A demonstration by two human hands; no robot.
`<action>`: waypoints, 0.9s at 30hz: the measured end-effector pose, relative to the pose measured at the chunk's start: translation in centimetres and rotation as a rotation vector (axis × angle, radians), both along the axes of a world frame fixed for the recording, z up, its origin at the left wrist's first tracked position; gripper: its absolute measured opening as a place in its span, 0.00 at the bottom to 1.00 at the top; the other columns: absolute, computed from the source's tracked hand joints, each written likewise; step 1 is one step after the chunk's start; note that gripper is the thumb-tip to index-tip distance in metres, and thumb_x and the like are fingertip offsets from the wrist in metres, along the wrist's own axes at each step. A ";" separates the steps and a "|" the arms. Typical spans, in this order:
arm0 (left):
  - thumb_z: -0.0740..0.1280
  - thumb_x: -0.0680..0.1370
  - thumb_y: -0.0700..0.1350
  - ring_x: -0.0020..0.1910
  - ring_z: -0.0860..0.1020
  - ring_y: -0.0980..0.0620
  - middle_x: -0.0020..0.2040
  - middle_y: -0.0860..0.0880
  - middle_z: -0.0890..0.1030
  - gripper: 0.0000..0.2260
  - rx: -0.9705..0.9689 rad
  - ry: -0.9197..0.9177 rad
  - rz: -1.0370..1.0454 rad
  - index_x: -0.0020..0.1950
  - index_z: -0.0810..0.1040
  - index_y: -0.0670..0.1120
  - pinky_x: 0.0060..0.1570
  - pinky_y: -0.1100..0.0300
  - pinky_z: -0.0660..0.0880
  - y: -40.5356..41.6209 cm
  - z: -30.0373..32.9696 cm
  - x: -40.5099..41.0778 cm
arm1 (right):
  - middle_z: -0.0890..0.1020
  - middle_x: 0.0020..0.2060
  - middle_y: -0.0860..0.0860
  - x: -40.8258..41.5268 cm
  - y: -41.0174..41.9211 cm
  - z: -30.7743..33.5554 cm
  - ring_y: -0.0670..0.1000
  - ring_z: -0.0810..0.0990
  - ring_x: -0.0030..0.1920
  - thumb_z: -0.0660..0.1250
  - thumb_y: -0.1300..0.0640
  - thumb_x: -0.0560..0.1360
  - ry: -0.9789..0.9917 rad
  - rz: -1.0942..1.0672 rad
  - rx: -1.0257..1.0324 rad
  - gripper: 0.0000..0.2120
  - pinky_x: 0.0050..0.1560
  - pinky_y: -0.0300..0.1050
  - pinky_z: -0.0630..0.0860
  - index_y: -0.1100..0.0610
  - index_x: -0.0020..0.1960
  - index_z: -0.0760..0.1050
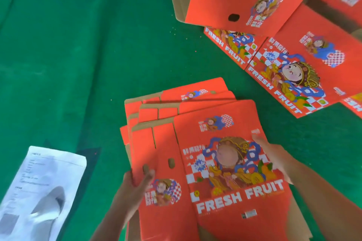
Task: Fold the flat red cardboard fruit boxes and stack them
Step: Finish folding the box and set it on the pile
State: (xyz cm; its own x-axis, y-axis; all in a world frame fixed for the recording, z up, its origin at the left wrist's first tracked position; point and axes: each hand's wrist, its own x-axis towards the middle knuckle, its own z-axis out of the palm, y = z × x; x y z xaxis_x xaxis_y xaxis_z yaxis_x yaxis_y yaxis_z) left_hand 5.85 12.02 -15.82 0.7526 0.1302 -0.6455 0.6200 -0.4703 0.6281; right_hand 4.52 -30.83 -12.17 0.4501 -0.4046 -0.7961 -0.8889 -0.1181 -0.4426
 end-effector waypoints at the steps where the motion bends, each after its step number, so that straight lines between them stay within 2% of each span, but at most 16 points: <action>1: 0.68 0.54 0.83 0.50 0.84 0.53 0.52 0.53 0.85 0.47 -0.027 0.018 0.003 0.59 0.77 0.51 0.55 0.52 0.78 -0.2 0.0 -1.1 | 0.62 0.81 0.56 -1.5 -0.1 0.2 0.62 0.64 0.78 0.59 0.18 0.66 0.009 0.007 0.005 0.56 0.76 0.63 0.59 0.54 0.82 0.58; 5: 0.69 0.54 0.84 0.46 0.85 0.62 0.49 0.54 0.87 0.45 -0.070 0.080 -0.008 0.58 0.80 0.53 0.50 0.55 0.80 -1.0 0.0 -4.9 | 0.62 0.81 0.57 -6.0 -0.2 0.7 0.63 0.63 0.79 0.55 0.16 0.65 0.044 -0.001 0.003 0.57 0.77 0.65 0.56 0.52 0.82 0.58; 7: 0.69 0.55 0.84 0.48 0.86 0.58 0.50 0.54 0.88 0.44 -0.074 0.076 0.021 0.60 0.81 0.54 0.55 0.50 0.81 -1.5 0.2 -5.8 | 0.62 0.80 0.58 -6.8 0.1 0.7 0.63 0.64 0.78 0.56 0.18 0.66 0.001 -0.036 0.002 0.55 0.76 0.65 0.58 0.52 0.82 0.59; 9: 0.68 0.55 0.84 0.50 0.86 0.51 0.51 0.50 0.87 0.46 -0.064 0.061 0.074 0.60 0.82 0.52 0.58 0.44 0.81 -2.0 0.4 -5.4 | 0.63 0.80 0.58 -6.6 0.2 0.6 0.63 0.64 0.78 0.58 0.20 0.70 -0.046 -0.069 -0.010 0.52 0.76 0.64 0.60 0.54 0.82 0.60; 12: 0.66 0.58 0.83 0.55 0.84 0.45 0.54 0.46 0.86 0.47 0.016 -0.050 0.076 0.60 0.82 0.48 0.61 0.42 0.78 -3.3 1.5 -4.2 | 0.69 0.76 0.59 -5.3 0.3 0.9 0.62 0.71 0.72 0.61 0.29 0.77 -0.131 -0.095 -0.046 0.41 0.72 0.61 0.65 0.57 0.78 0.64; 14: 0.64 0.66 0.75 0.63 0.76 0.37 0.61 0.38 0.79 0.40 0.156 -0.185 -0.001 0.63 0.79 0.44 0.68 0.43 0.70 -4.4 2.3 -3.2 | 0.72 0.73 0.58 -4.4 0.7 1.2 0.58 0.74 0.64 0.65 0.38 0.80 -0.219 -0.061 -0.097 0.31 0.69 0.57 0.70 0.55 0.76 0.65; 15: 0.64 0.68 0.69 0.64 0.73 0.35 0.62 0.35 0.76 0.36 0.217 -0.233 -0.032 0.63 0.78 0.43 0.68 0.44 0.67 -4.9 2.7 -2.5 | 0.72 0.73 0.57 -4.1 0.9 1.4 0.57 0.74 0.62 0.66 0.41 0.81 -0.241 -0.031 -0.112 0.29 0.67 0.55 0.71 0.52 0.77 0.64; 17: 0.64 0.72 0.63 0.65 0.70 0.34 0.64 0.34 0.74 0.33 0.258 -0.241 -0.058 0.70 0.75 0.44 0.68 0.46 0.62 -5.8 3.5 -1.2 | 0.68 0.76 0.55 -4.3 1.2 1.7 0.58 0.72 0.69 0.67 0.42 0.80 -0.230 0.020 -0.138 0.32 0.70 0.57 0.69 0.48 0.80 0.59; 19: 0.69 0.78 0.58 0.68 0.68 0.37 0.67 0.37 0.74 0.26 0.282 -0.289 -0.038 0.73 0.74 0.50 0.70 0.48 0.58 -6.9 4.1 -0.5 | 0.68 0.77 0.52 -4.9 1.3 2.1 0.56 0.70 0.72 0.67 0.42 0.80 -0.226 0.026 -0.150 0.34 0.72 0.57 0.67 0.47 0.81 0.57; 21: 0.72 0.77 0.55 0.67 0.69 0.43 0.66 0.47 0.76 0.16 0.281 -0.350 -0.075 0.65 0.79 0.56 0.69 0.47 0.59 -8.2 4.7 -0.6 | 0.71 0.74 0.50 -5.4 1.1 2.6 0.54 0.72 0.68 0.68 0.44 0.80 -0.277 0.003 -0.098 0.33 0.66 0.53 0.69 0.48 0.81 0.59; 22: 0.72 0.76 0.57 0.65 0.72 0.44 0.64 0.50 0.77 0.16 0.226 -0.336 -0.098 0.63 0.78 0.57 0.69 0.46 0.63 -8.8 5.2 -0.7 | 0.71 0.72 0.48 -5.6 1.0 2.8 0.53 0.73 0.66 0.69 0.46 0.80 -0.304 -0.008 -0.079 0.32 0.64 0.52 0.70 0.48 0.80 0.60; 24: 0.72 0.74 0.53 0.64 0.76 0.44 0.63 0.47 0.79 0.23 0.030 -0.324 -0.035 0.69 0.75 0.52 0.68 0.43 0.71 -10.1 5.9 -1.1 | 0.72 0.70 0.49 -6.0 0.3 3.5 0.53 0.74 0.63 0.70 0.49 0.79 -0.346 -0.070 -0.090 0.31 0.61 0.52 0.71 0.50 0.78 0.63; 26: 0.75 0.74 0.47 0.68 0.73 0.41 0.65 0.41 0.75 0.26 -0.014 -0.382 0.104 0.72 0.74 0.48 0.71 0.46 0.69 -10.8 6.4 -1.5 | 0.77 0.67 0.53 -6.4 -0.7 4.2 0.55 0.79 0.61 0.70 0.51 0.79 -0.372 -0.126 -0.096 0.23 0.56 0.52 0.74 0.52 0.71 0.70; 27: 0.75 0.73 0.49 0.67 0.71 0.42 0.66 0.40 0.72 0.27 0.001 -0.400 0.177 0.72 0.74 0.49 0.72 0.48 0.67 -10.9 6.7 -1.8 | 0.80 0.62 0.55 -6.7 -1.2 4.5 0.56 0.81 0.58 0.70 0.52 0.78 -0.396 -0.134 -0.086 0.19 0.51 0.50 0.75 0.53 0.67 0.73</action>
State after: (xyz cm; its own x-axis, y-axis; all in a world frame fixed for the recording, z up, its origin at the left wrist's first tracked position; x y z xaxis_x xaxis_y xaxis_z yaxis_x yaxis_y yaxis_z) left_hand 4.02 1.10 -9.11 0.9094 0.2805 -0.3070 0.3988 -0.3794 0.8349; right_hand -2.18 -32.03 -7.62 0.6532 -0.5377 -0.5331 -0.6625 -0.0649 -0.7463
